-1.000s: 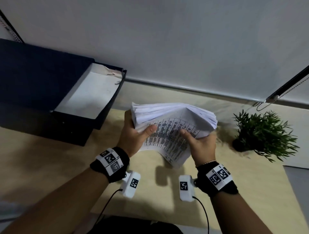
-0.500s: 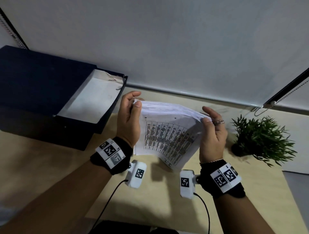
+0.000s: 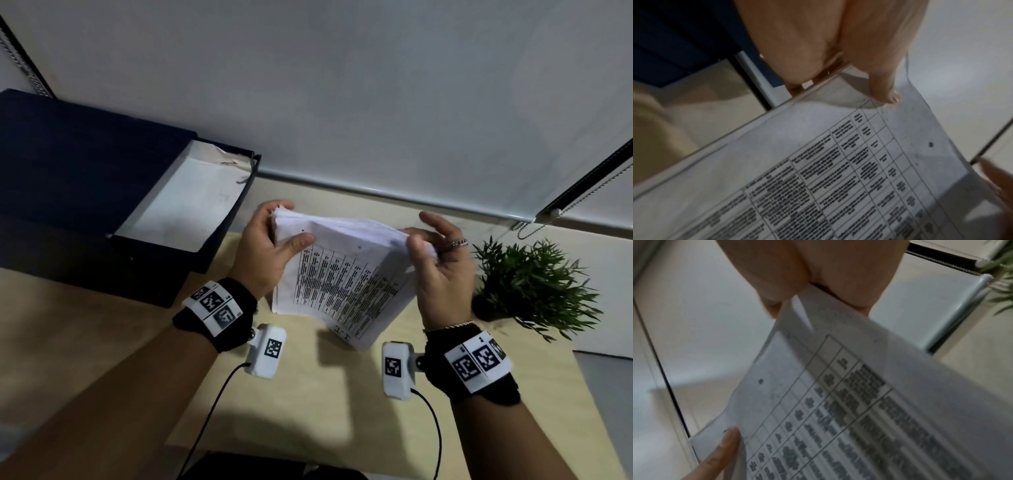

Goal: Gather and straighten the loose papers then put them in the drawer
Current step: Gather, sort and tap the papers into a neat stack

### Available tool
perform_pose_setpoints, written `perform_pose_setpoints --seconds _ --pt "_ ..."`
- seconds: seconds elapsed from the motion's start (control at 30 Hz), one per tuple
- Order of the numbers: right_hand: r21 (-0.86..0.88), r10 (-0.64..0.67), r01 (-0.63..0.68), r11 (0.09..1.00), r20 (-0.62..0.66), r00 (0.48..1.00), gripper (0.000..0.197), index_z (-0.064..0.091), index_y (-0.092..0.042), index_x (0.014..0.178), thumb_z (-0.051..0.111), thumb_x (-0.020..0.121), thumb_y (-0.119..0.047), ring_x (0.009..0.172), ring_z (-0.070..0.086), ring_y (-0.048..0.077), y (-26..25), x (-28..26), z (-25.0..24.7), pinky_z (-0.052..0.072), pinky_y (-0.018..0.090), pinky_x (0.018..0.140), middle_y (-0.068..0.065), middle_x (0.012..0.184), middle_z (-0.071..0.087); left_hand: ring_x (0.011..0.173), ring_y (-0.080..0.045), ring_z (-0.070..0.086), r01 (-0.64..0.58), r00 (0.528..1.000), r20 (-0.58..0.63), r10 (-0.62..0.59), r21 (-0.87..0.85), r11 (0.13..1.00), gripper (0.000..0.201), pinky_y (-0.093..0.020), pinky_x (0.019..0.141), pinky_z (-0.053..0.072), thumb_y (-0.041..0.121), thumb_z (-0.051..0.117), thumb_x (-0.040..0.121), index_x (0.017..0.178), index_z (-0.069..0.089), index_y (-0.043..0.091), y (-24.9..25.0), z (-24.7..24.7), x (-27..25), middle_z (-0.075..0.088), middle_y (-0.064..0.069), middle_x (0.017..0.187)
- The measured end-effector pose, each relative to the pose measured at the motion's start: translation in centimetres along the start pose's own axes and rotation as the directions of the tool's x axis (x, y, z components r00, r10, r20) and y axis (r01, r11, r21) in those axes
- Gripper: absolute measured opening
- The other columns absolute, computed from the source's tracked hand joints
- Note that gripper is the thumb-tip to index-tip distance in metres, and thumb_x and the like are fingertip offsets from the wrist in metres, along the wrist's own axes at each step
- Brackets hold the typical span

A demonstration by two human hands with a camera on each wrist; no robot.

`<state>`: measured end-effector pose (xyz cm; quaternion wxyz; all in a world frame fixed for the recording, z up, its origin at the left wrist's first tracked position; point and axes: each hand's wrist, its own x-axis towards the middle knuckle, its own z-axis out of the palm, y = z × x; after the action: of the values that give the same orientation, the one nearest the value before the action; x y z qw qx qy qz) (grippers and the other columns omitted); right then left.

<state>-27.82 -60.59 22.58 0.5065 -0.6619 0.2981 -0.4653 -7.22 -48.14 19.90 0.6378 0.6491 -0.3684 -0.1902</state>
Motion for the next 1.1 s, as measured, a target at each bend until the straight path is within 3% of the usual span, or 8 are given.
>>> perform_pose_setpoints --seconds 0.1,0.3,0.57,0.73,0.8,0.87,0.97,1.1 --pt "0.005 0.039 -0.039 0.999 0.039 0.998 0.065 0.047 -0.007 0.131 0.078 0.074 0.000 0.091 0.068 0.003 0.8 -0.8 -0.3 0.053 0.015 0.080 0.007 0.105 0.066 0.085 0.003 0.069 0.064 0.996 0.070 -0.062 -0.024 0.998 0.022 -0.016 0.079 0.051 0.021 0.074 0.079 0.098 0.065 0.015 -1.1 0.1 0.1 0.075 0.009 0.085" --pt "0.091 0.054 -0.043 0.995 -0.125 0.991 0.022 0.067 0.011 0.096 0.073 0.075 0.012 0.071 0.067 -0.002 2.6 -2.1 0.2 0.053 0.014 0.069 -0.015 0.076 0.075 0.092 -0.002 0.070 0.008 0.999 0.046 -0.005 -0.073 0.997 0.024 -0.015 0.081 0.052 0.011 0.072 0.083 0.102 0.065 0.024 -1.4 0.8 -0.9 0.075 0.018 0.091" --pt "-0.084 0.149 -0.150 0.985 -0.028 0.989 0.027 0.069 -0.026 0.088 0.076 0.080 -0.002 0.071 0.068 -0.004 5.0 -3.2 1.5 0.054 0.018 0.068 -0.023 0.077 0.074 0.094 -0.009 0.071 0.197 0.979 0.054 -0.196 -0.002 0.980 0.035 -0.039 0.088 0.057 0.021 0.075 0.081 0.111 0.065 0.005 -4.1 0.4 -1.7 0.075 0.004 0.100" --pt "-0.384 0.007 0.028 0.923 0.090 0.996 0.025 0.073 -0.016 0.084 0.079 0.076 -0.039 0.048 0.065 0.015 2.1 -0.6 0.1 0.054 0.032 0.047 -0.005 0.060 0.071 0.129 -0.018 0.049 -0.156 0.973 -0.126 0.193 0.256 0.954 0.092 -0.029 0.106 0.043 0.027 0.086 0.068 0.142 0.032 0.016 1.6 -0.9 -0.7 0.046 0.003 0.138" --pt "-0.484 -0.159 0.260 0.836 0.240 0.958 0.010 0.074 -0.025 0.084 0.077 0.081 -0.034 0.059 0.069 0.022 0.4 0.0 0.3 0.055 0.035 0.054 0.002 0.070 0.073 0.135 -0.024 0.039 -0.370 0.904 0.021 0.427 0.539 0.757 0.100 -0.040 0.113 0.032 0.043 0.085 0.064 0.145 0.033 0.013 4.0 -1.1 0.1 0.038 0.004 0.144" --pt "-0.550 -0.213 0.387 0.740 0.354 0.911 0.012 0.073 -0.023 0.083 0.070 0.083 -0.034 0.066 0.068 0.025 -0.7 0.3 1.2 0.048 0.029 0.056 0.002 0.072 0.072 0.119 -0.023 0.055 -0.453 0.890 0.263 0.372 0.594 0.665 0.071 -0.045 0.101 0.043 0.049 0.078 0.069 0.129 0.056 0.018 5.0 -1.0 1.4 0.058 0.003 0.130" --pt "-0.585 -0.205 0.356 0.729 0.309 0.929 0.017 0.071 -0.019 0.093 0.073 0.082 -0.032 0.076 0.067 0.017 -0.6 0.4 1.5 0.045 0.023 0.065 -0.004 0.083 0.072 0.070 -0.010 0.062 -0.324 0.906 0.397 0.148 0.422 0.847 0.016 -0.029 0.067 0.050 0.032 0.073 0.080 0.087 0.067 0.019 4.3 -0.6 1.5 0.070 0.004 0.079" --pt "-0.700 -0.146 0.044 0.713 -0.087 0.985 0.084 0.046 -0.013 0.136 0.086 0.067 -0.040 0.127 0.046 0.021 4.6 -1.1 -2.3 0.038 0.036 0.110 0.006 0.138 0.048 0.073 0.004 0.062 -0.069 0.986 0.169 0.004 0.382 0.922 0.030 -0.011 0.071 0.047 0.022 0.077 0.081 0.109 0.070 0.015 1.4 -1.7 0.2 0.069 0.010 0.091"
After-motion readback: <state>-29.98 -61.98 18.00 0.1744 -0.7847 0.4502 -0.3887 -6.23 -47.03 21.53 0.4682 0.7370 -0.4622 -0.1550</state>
